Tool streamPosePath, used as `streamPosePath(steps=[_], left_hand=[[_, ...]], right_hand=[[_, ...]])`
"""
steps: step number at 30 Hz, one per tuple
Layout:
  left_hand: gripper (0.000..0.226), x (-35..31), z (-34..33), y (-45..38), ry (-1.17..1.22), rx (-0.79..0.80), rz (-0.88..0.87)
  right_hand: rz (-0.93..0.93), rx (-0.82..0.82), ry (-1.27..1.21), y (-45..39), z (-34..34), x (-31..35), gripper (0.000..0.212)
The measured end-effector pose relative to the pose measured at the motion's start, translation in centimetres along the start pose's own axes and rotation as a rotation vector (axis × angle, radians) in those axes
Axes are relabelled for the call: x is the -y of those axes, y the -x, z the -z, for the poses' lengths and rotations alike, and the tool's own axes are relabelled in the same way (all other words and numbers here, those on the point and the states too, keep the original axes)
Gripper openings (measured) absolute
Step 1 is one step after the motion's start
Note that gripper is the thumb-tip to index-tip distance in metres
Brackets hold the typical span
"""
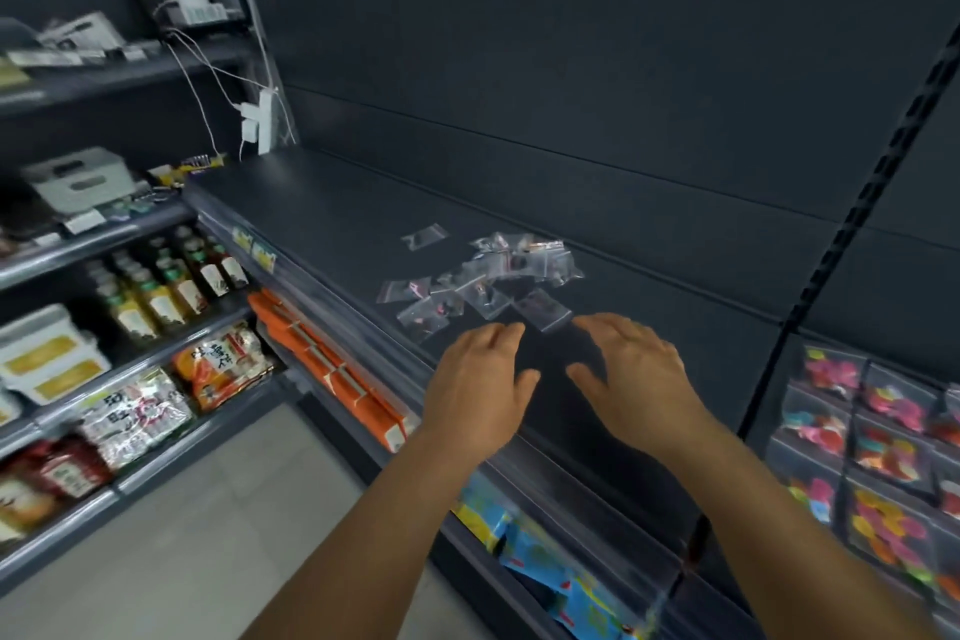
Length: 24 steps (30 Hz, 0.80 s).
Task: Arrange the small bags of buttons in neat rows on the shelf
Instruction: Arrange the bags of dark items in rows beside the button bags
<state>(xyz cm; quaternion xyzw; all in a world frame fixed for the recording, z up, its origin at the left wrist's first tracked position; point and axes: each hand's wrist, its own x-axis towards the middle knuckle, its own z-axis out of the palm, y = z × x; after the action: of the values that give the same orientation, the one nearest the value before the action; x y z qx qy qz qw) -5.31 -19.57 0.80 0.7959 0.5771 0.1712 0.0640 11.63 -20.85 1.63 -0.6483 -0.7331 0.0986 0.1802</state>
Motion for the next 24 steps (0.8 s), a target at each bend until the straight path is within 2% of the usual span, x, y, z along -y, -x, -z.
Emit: streamPosePath(steps=[3, 12, 17, 21, 24], left_hand=[[0.057, 2.5, -0.7, -3.5, -0.012, 0.055, 0.049], [0.055, 6.0, -3.3, -8.7, -0.109, 0.198, 0.023], [0.040, 5.8, -3.5, -8.8, 0.011, 0.141, -0.124], [0.026, 5.0, -3.2, -8.1, 0.141, 0.121, -0.240], [0.022, 4.4, -3.0, -8.2, 0.206, 0.113, -0.290]], right_hand=[[-0.006, 0.053, -0.001, -3.9, -1.3, 0.1, 0.056], [0.021, 0.189, 0.062, -9.7, -4.7, 0.8, 0.050], [-0.042, 0.093, 0.024, -9.6, -4.0, -1.3, 0.032], [-0.043, 0.077, -0.031, -8.1, -3.1, -2.8, 0.016], [-0.089, 0.031, -0.075, -6.8, -2.4, -3.5, 0.005]])
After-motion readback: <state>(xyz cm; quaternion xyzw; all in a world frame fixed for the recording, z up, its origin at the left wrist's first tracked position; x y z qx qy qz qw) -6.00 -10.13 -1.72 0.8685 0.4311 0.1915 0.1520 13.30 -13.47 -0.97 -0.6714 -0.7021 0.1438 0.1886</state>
